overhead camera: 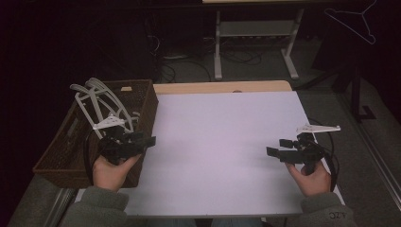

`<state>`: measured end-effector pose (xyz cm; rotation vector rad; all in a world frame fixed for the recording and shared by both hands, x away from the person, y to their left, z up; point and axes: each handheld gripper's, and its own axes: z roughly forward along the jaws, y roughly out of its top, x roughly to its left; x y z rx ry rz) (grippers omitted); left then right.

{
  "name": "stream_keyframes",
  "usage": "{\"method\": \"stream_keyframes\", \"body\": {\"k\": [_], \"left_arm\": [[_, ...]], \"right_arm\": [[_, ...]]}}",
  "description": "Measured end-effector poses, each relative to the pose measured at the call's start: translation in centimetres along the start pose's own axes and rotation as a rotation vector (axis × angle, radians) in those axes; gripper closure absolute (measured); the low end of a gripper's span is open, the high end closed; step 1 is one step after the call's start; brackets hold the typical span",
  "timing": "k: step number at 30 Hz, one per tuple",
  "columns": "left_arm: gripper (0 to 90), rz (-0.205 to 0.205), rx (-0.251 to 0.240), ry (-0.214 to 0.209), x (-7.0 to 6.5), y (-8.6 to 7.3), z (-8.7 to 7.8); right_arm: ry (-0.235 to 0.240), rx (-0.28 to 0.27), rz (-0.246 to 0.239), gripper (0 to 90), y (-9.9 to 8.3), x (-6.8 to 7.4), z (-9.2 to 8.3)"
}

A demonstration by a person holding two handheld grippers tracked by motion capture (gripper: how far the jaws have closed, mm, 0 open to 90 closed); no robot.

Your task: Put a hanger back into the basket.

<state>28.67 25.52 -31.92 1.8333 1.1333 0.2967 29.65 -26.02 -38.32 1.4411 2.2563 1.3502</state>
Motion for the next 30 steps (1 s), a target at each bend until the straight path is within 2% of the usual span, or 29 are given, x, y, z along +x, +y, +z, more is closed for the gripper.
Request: {"method": "stream_keyframes", "body": {"k": [3, 4, 8, 18, 23, 26, 27, 30], "left_arm": [[38.5, 0.004, -0.004, -0.013, -0.4, -0.2, 0.0], [38.5, 0.02, 0.002, -0.013, -0.4, -0.2, 0.0], [38.3, 0.008, -0.003, -0.024, -0.6, -0.5, 0.1], [37.5, 0.028, 0.003, -0.035, -1.1, -1.6, 0.2], [36.7, 0.019, 0.001, -0.043, -1.4, -2.2, 0.4], [36.2, 0.038, 0.011, -0.045, -1.5, -2.5, 0.3], [36.2, 0.028, 0.007, -0.045, -1.6, -2.6, 0.4], [36.0, 0.033, 0.011, -0.048, -1.7, -2.9, 0.3]], "right_arm": [[0.002, 0.002, 0.002, 25.0, -0.1, 0.1, -0.1], [0.002, 0.002, 0.0, 25.0, -0.1, 0.1, -0.1], [0.004, 0.005, 0.001, 24.9, -0.2, 0.1, 0.0], [0.008, 0.013, -0.005, 24.7, -0.4, 0.4, 0.1], [0.011, 0.011, -0.004, 24.6, -0.5, 0.5, 0.1], [0.01, 0.009, -0.009, 24.5, -0.5, 0.6, 0.1], [0.011, 0.012, -0.009, 24.5, -0.5, 0.6, 0.1], [0.014, 0.013, -0.005, 24.5, -0.6, 0.8, 0.1]]}}
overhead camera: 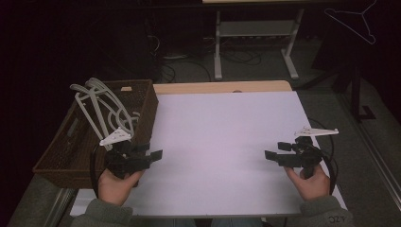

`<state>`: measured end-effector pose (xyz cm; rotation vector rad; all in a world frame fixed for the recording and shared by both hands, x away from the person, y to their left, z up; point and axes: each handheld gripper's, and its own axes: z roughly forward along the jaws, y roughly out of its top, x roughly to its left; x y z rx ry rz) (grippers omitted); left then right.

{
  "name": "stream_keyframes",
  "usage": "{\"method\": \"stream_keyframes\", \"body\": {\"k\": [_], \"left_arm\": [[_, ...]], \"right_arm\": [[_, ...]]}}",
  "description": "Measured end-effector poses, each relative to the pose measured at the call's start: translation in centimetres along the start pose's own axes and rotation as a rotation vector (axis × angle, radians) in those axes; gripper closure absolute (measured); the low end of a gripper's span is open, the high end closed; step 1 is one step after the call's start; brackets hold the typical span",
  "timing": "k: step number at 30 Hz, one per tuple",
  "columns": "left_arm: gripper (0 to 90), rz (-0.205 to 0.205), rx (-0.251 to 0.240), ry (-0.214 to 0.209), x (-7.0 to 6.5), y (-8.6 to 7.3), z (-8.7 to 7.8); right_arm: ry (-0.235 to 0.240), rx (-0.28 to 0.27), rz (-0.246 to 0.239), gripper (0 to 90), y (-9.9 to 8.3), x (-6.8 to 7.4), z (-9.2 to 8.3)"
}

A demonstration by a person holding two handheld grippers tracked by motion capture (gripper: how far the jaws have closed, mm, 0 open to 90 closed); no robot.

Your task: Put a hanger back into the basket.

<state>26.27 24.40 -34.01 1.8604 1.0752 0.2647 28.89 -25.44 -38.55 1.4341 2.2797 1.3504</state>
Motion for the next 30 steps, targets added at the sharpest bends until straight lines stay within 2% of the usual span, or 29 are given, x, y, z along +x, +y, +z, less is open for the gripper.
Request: {"method": "stream_keyframes", "body": {"k": [8, 19, 30], "left_arm": [[35.1, 0.017, 0.0, -0.005, -0.2, -0.7, -0.2], [33.7, 0.003, 0.003, -0.007, -0.1, -1.6, -0.4], [32.6, 0.031, 0.007, -0.011, -0.5, -2.1, -0.3]], "right_arm": [[0.003, -0.002, -0.001, 24.4, -0.2, 0.1, 0.0], [0.01, 0.001, 0.002, 24.2, -0.5, 0.1, 0.1], [0.014, 0.0, 0.0, 24.1, -0.9, 0.2, 0.0]]}}
